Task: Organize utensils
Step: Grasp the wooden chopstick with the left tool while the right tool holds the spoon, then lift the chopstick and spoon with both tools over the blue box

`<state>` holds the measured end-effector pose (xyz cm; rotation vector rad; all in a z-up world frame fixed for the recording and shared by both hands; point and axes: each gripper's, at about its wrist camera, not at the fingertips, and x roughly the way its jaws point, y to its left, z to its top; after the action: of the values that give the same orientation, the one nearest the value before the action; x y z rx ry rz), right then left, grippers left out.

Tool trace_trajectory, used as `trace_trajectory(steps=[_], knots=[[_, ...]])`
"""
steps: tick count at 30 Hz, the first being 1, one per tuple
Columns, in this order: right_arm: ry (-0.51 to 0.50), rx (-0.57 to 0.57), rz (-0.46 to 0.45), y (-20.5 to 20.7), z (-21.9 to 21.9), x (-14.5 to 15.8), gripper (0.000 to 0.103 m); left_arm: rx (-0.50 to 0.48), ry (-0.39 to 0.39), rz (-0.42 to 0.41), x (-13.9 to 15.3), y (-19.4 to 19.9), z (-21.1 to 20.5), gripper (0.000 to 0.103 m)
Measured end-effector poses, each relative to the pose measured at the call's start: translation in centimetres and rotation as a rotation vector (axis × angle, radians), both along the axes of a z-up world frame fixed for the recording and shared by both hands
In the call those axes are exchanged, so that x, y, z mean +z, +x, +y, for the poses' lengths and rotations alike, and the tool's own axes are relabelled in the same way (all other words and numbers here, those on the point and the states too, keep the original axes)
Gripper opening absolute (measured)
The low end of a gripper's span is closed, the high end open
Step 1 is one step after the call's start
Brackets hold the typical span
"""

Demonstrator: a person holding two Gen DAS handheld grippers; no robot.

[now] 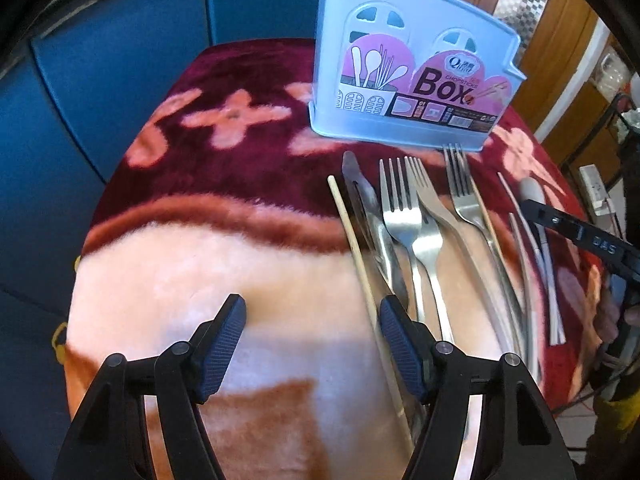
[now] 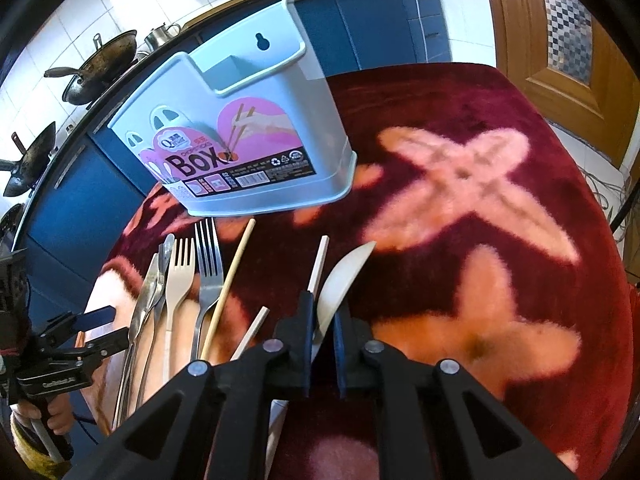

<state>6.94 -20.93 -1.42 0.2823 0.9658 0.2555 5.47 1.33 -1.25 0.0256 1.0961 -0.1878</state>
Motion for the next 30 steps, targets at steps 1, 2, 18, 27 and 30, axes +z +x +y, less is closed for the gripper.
trace_trajectory(steps=[1, 2, 18, 27, 30], knots=[[0.001, -0.002, 0.002, 0.0, 0.0, 0.0, 0.012, -0.005, 0.015, -0.007, -0.1, 0.2, -0.2, 0.071], [0.0, -0.005, 0.006, 0.0, 0.0, 0.0, 0.012, -0.008, 0.028, -0.014, -0.1, 0.3, -0.4, 0.071], [0.066, -0.03, 0.143, 1.8, -0.5, 0.2, 0.02, -0.182, 0.085, 0.025, 0.4, 3.6, -1.8, 0.028], [0.037, -0.064, 0.094, 0.1, 0.1, 1.9, 0.009, -0.153, -0.138, 0.088, 0.8, 3.7, -0.2, 0.004], [0.029, -0.082, 0.033, -1.2, 0.2, 3.4, 0.009, -0.144, -0.205, 0.087, 1.0, 3.5, 0.8, 0.004]])
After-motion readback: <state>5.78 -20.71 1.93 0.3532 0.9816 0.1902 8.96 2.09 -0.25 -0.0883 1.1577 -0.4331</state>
